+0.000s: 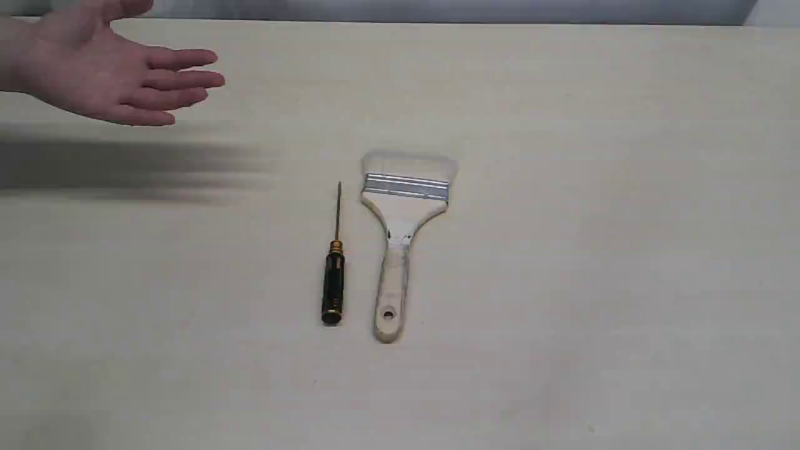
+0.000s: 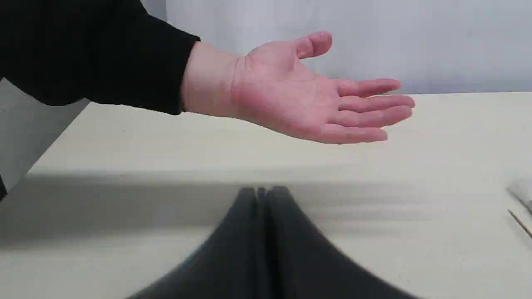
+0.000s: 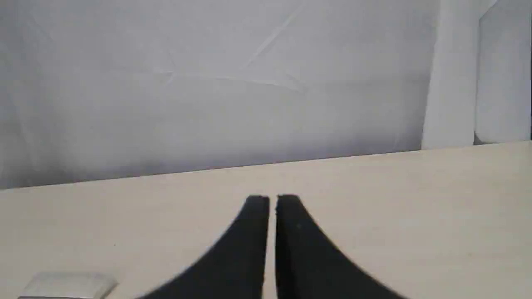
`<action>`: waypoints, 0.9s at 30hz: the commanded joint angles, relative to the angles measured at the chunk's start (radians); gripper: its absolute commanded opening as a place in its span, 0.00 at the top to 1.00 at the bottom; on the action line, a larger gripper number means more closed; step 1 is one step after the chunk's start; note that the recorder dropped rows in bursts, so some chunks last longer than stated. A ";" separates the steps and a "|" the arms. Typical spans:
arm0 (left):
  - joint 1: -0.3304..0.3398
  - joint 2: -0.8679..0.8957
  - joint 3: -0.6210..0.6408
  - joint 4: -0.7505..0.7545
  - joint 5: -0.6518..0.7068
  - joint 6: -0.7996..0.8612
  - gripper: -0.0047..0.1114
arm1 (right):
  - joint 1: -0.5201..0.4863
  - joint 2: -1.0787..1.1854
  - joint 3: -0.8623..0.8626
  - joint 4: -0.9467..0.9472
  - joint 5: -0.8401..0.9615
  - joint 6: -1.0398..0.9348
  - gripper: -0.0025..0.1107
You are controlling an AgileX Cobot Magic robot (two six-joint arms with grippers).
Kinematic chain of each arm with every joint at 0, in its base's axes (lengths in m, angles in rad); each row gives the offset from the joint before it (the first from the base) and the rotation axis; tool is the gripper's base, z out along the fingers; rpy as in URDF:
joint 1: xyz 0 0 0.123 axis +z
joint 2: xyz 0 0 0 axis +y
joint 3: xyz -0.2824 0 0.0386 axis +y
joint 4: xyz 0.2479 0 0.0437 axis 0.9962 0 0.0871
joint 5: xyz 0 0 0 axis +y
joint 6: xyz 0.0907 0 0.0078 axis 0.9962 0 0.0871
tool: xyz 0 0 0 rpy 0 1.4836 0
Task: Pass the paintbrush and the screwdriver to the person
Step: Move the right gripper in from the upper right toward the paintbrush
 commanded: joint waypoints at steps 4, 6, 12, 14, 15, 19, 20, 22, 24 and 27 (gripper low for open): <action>-0.006 -0.002 0.002 -0.003 -0.011 -0.002 0.96 | -0.002 -0.005 0.003 0.192 -0.134 0.003 0.94; -0.006 -0.002 0.002 -0.003 -0.011 -0.002 0.96 | -0.002 -0.005 0.003 0.260 -0.150 0.003 0.94; -0.006 -0.002 0.002 -0.003 -0.009 -0.002 0.96 | 0.000 0.003 -0.182 0.302 0.030 -0.065 0.94; -0.006 -0.002 0.002 -0.005 -0.009 -0.002 0.96 | 0.018 0.026 -0.267 0.366 0.129 -0.169 0.92; -0.006 -0.002 0.002 -0.005 -0.009 -0.002 0.96 | 0.029 0.050 -0.318 0.443 0.179 -0.260 0.89; -0.006 -0.002 0.002 -0.005 -0.009 -0.002 0.96 | 0.066 0.222 -0.506 0.819 0.392 -0.735 0.66; -0.006 -0.002 0.002 -0.005 -0.009 -0.002 0.96 | 0.065 0.279 -0.540 0.869 0.430 -0.786 0.61; -0.006 -0.002 0.002 -0.005 -0.009 -0.002 0.96 | 0.065 0.374 -0.612 0.910 0.535 -0.839 0.53; -0.006 -0.002 0.002 -0.005 -0.009 -0.002 0.96 | 0.065 0.517 -0.699 0.871 0.613 -0.811 0.52; -0.006 -0.002 0.002 -0.005 -0.009 -0.002 0.96 | 0.066 0.672 -0.790 0.773 0.713 -0.695 0.52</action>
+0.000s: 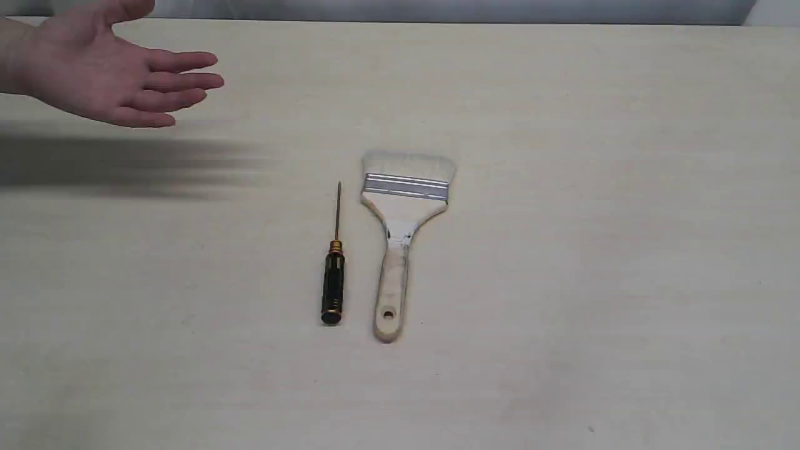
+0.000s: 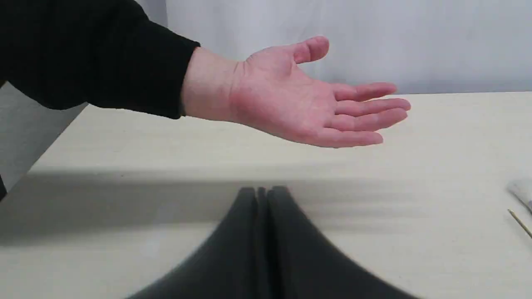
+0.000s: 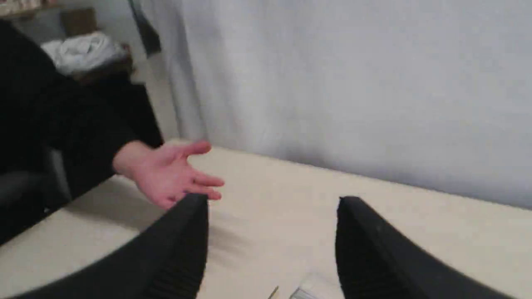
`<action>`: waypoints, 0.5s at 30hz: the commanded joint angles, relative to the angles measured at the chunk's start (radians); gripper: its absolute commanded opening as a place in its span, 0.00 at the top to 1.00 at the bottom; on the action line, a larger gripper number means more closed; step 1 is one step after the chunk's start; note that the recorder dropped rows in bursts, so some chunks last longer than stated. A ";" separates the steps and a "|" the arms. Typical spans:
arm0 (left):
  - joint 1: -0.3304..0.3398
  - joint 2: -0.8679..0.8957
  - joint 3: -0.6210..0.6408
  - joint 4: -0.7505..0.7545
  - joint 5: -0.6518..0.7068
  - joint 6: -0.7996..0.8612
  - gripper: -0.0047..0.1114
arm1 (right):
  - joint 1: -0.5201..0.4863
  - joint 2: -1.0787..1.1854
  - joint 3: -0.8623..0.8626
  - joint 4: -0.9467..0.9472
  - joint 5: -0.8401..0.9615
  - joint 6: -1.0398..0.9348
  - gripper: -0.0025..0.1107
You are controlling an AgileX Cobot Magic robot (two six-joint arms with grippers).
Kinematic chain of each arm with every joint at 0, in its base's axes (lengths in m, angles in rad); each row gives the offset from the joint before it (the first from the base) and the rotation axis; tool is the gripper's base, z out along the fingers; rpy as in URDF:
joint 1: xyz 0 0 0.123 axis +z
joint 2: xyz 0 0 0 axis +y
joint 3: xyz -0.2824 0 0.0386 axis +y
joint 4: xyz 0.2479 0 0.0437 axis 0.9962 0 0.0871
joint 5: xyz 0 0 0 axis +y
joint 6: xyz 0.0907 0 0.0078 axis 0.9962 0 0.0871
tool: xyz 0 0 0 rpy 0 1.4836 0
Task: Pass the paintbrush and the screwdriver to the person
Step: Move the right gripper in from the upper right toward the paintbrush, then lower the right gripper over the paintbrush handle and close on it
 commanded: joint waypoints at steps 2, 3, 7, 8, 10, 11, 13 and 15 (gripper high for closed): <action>-0.006 -0.002 0.002 -0.005 -0.009 -0.002 0.96 | 0.003 0.247 -0.142 -0.144 0.160 0.135 0.52; -0.006 -0.002 0.002 -0.005 -0.009 -0.002 0.96 | 0.003 0.294 -0.165 -0.172 0.189 0.173 0.52; -0.006 -0.002 0.002 -0.005 -0.009 -0.002 0.96 | 0.018 0.516 -0.268 -0.198 0.290 0.230 0.52; -0.006 -0.002 0.002 -0.005 -0.009 -0.002 0.96 | 0.039 0.555 -0.284 -0.196 0.294 0.230 0.52; -0.006 -0.002 0.002 -0.005 -0.009 -0.002 0.96 | 0.120 0.642 -0.321 -0.219 0.255 0.233 0.52; -0.006 -0.002 0.002 -0.005 -0.009 -0.002 0.96 | 0.172 0.683 -0.337 -0.241 0.227 0.239 0.52; -0.006 -0.002 0.002 -0.003 -0.011 -0.002 0.96 | 0.287 0.761 -0.387 -0.356 0.147 0.278 0.52; -0.006 -0.002 0.002 -0.001 -0.011 -0.002 0.96 | 0.378 0.820 -0.432 -0.502 0.094 0.399 0.52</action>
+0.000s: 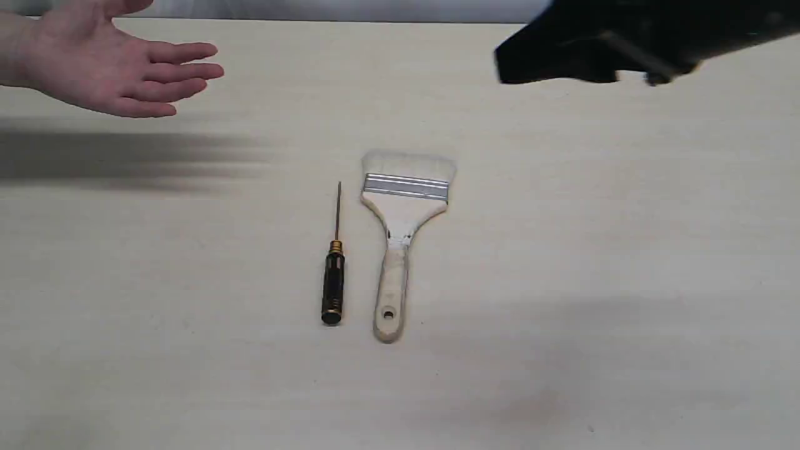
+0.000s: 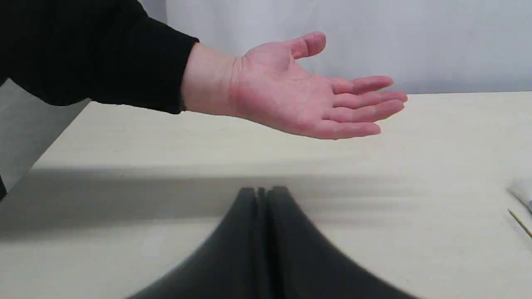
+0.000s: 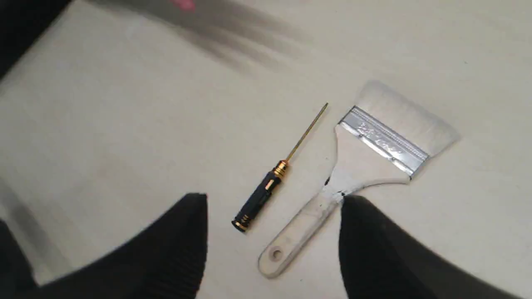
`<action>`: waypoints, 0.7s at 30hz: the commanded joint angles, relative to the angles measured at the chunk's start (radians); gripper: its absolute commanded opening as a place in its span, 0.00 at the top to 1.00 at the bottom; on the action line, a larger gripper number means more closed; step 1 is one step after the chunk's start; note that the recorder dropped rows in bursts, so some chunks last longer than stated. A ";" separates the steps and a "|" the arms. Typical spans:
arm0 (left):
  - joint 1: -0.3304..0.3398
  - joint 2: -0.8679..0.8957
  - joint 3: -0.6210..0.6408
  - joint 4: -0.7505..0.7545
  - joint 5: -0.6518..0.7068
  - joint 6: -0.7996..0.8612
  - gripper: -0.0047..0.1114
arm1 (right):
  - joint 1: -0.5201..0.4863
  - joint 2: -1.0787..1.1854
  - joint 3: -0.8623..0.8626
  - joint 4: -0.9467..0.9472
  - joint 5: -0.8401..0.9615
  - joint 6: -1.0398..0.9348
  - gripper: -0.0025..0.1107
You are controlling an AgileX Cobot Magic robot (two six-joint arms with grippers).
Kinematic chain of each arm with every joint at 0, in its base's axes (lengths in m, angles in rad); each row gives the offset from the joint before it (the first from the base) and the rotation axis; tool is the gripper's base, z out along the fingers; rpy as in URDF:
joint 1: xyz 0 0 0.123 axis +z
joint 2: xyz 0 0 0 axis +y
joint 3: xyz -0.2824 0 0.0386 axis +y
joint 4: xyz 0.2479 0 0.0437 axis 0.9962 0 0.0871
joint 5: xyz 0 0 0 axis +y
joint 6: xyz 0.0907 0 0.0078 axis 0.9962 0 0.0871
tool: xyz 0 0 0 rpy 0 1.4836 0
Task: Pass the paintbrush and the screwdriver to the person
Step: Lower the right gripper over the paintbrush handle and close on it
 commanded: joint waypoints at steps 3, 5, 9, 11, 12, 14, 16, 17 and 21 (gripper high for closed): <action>-0.006 -0.002 0.002 -0.001 -0.011 -0.002 0.96 | 0.259 0.188 -0.142 -0.528 -0.089 0.481 0.52; -0.006 -0.002 0.002 -0.001 -0.011 -0.002 0.96 | 0.320 0.249 -0.188 -0.726 -0.028 0.669 0.52; -0.006 -0.002 0.002 -0.001 -0.011 -0.002 0.96 | 0.369 0.368 -0.234 -0.810 0.030 0.800 0.52; -0.006 -0.002 0.002 -0.001 -0.011 -0.002 0.96 | 0.373 0.414 -0.247 -0.770 0.033 0.810 0.52; -0.006 -0.002 0.002 -0.001 -0.011 -0.002 0.96 | 0.373 0.443 -0.252 -0.735 0.031 0.810 0.52; -0.006 -0.002 0.002 -0.001 -0.011 -0.002 0.96 | 0.373 0.499 -0.262 -0.674 0.029 0.810 0.52; -0.006 -0.002 0.002 -0.001 -0.011 -0.002 0.96 | 0.373 0.555 -0.274 -0.630 0.034 0.810 0.52; -0.006 -0.002 0.002 -0.001 -0.011 -0.002 0.96 | 0.373 0.577 -0.280 -0.614 0.042 0.810 0.52; -0.006 -0.002 0.002 -0.001 -0.011 -0.002 0.96 | 0.373 0.674 -0.317 -0.544 0.069 0.810 0.52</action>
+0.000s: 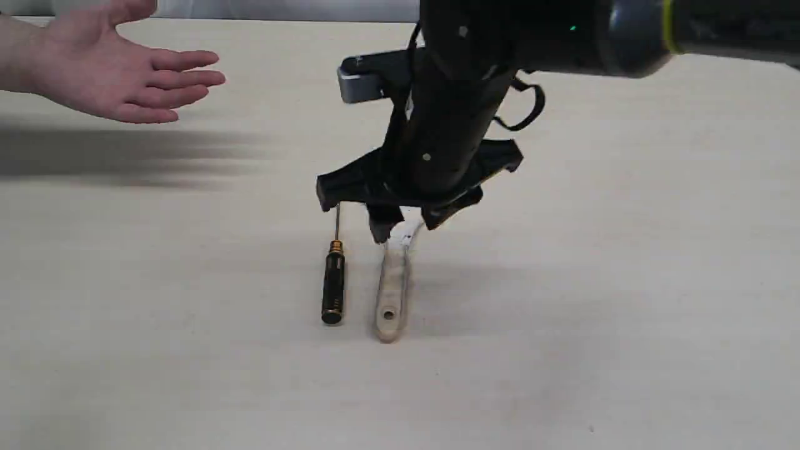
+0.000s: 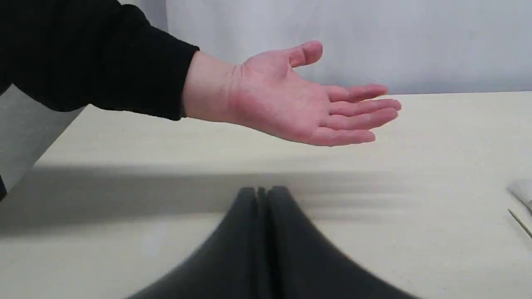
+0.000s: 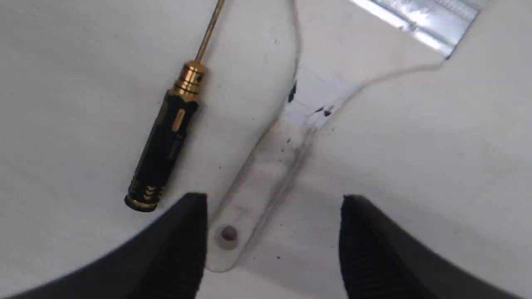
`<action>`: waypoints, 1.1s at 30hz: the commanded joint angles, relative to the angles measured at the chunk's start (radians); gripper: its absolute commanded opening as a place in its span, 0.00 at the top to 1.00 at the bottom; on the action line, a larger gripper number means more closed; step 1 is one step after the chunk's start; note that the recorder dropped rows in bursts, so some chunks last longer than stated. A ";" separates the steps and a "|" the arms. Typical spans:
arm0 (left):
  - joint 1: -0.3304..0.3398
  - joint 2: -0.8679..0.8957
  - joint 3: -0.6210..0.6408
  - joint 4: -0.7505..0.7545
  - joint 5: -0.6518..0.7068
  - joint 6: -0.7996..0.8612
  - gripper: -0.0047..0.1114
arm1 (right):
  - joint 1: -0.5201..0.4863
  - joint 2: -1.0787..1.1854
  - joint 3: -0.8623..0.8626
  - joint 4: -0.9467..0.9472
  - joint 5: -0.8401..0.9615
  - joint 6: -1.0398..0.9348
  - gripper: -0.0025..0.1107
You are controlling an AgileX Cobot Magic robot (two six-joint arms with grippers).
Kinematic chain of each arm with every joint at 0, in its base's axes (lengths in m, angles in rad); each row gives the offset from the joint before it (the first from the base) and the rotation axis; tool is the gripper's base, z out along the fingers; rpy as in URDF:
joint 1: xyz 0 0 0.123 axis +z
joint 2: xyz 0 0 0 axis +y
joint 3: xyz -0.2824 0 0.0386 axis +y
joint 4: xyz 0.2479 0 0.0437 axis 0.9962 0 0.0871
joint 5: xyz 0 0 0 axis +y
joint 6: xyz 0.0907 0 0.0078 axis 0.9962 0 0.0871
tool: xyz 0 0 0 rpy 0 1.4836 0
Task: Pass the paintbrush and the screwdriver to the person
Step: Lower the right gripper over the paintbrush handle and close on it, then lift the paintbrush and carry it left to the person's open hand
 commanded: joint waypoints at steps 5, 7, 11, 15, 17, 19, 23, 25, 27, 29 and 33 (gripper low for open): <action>-0.006 -0.002 0.002 -0.001 -0.011 -0.002 0.96 | 0.001 0.127 -0.087 0.053 0.035 0.051 0.52; -0.006 -0.002 0.002 -0.005 -0.009 -0.002 0.96 | 0.001 0.147 -0.096 0.030 0.035 0.080 0.52; -0.006 -0.002 0.002 -0.005 -0.009 -0.002 0.96 | 0.001 0.170 -0.101 -0.070 0.076 0.164 0.52; -0.006 -0.002 0.002 -0.005 -0.009 -0.002 0.96 | 0.001 0.180 -0.101 -0.093 0.072 0.202 0.53; -0.006 -0.002 0.002 -0.005 -0.009 -0.002 0.96 | 0.001 0.187 -0.101 -0.062 0.041 0.202 0.52; -0.006 -0.002 0.002 -0.005 -0.009 -0.002 0.96 | 0.001 0.191 -0.101 -0.055 0.013 0.202 0.52; -0.006 -0.002 0.002 -0.005 -0.009 -0.002 0.96 | 0.001 0.197 -0.101 -0.051 -0.012 0.204 0.52; -0.006 -0.002 0.002 -0.005 -0.009 -0.002 0.96 | 0.001 0.205 -0.101 -0.051 -0.014 0.207 0.52; -0.006 -0.002 0.002 -0.005 -0.009 -0.002 0.96 | 0.001 0.213 -0.101 -0.051 -0.023 0.210 0.52; -0.006 -0.002 0.002 -0.005 -0.009 -0.002 0.96 | 0.001 0.233 -0.101 -0.052 -0.038 0.225 0.52; -0.006 -0.002 0.002 -0.005 -0.009 -0.002 0.96 | 0.001 0.273 -0.101 -0.062 -0.057 0.247 0.52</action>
